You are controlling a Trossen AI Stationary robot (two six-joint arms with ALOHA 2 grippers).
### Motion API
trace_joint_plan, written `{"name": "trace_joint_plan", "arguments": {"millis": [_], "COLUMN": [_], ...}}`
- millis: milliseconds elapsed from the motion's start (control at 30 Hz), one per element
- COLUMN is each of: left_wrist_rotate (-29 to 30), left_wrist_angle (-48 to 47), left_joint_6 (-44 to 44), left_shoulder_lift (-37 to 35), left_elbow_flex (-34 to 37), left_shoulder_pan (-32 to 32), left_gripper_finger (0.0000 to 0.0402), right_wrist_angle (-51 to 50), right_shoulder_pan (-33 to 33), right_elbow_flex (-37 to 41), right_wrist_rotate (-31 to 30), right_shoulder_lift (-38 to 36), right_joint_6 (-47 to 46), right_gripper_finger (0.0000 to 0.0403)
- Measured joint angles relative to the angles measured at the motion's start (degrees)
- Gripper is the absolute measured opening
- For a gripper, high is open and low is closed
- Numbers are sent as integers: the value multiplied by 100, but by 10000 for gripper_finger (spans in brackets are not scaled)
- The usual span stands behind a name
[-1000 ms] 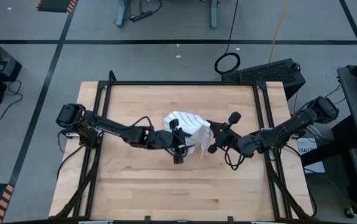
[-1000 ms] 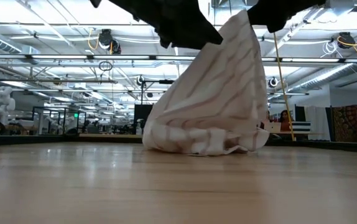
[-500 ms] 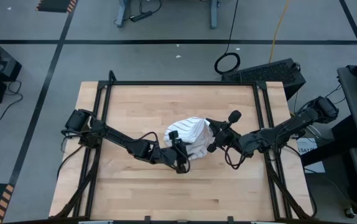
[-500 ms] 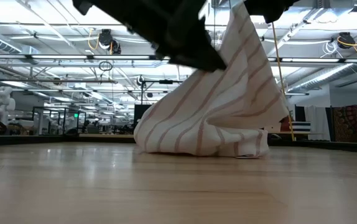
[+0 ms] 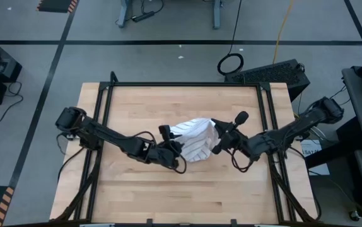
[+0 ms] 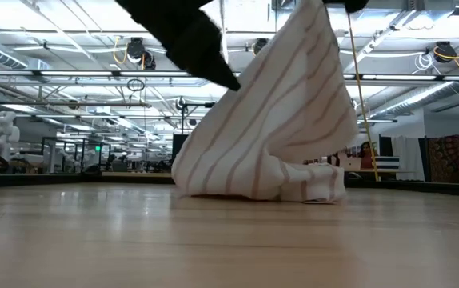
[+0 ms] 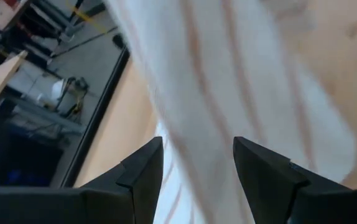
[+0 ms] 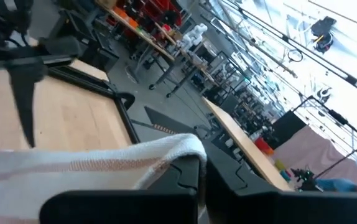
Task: Roll towel into tight, uniform cylinder
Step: Fold the white brown kitchen towel
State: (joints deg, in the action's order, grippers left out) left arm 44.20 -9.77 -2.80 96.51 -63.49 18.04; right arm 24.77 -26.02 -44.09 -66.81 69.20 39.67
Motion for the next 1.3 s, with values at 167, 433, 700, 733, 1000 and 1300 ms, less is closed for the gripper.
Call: {"name": "trace_joint_plan", "arguments": {"millis": [167, 433, 700, 733, 1000, 1300], "left_wrist_rotate": [-30, -636, -637, -636, -614, -716], "left_wrist_angle": [90, 1272, 2144, 2131, 2116, 2277], "left_joint_6": [291, 398, -4, -104, -939, -1845], "left_shoulder_lift": [-147, -144, -213, -292, -1852, -3711], "left_elbow_flex": [314, 1228, 1324, 1272, 1163, 1161], "left_shoulder_pan": [-124, -639, -925, -902, -463, -178], "left_gripper_finger": [199, 140, 9, 6, 4, 3], "right_wrist_angle": [24, 63, 63, 66, 69, 71], "right_shoulder_pan": [-208, -493, -788, -837, -1423, -1311], "right_elbow_flex": [-100, -113, -113, -113, -298, -694], "right_wrist_rotate": [-122, -225, -255, -264, -719, 387], "right_shoulder_lift": [-115, -329, -473, -508, -940, -1140], "right_joint_6": [186, 265, 294, 301, 639, 290], "right_gripper_finger": [0, 0, 0, 0, 0, 0]}}
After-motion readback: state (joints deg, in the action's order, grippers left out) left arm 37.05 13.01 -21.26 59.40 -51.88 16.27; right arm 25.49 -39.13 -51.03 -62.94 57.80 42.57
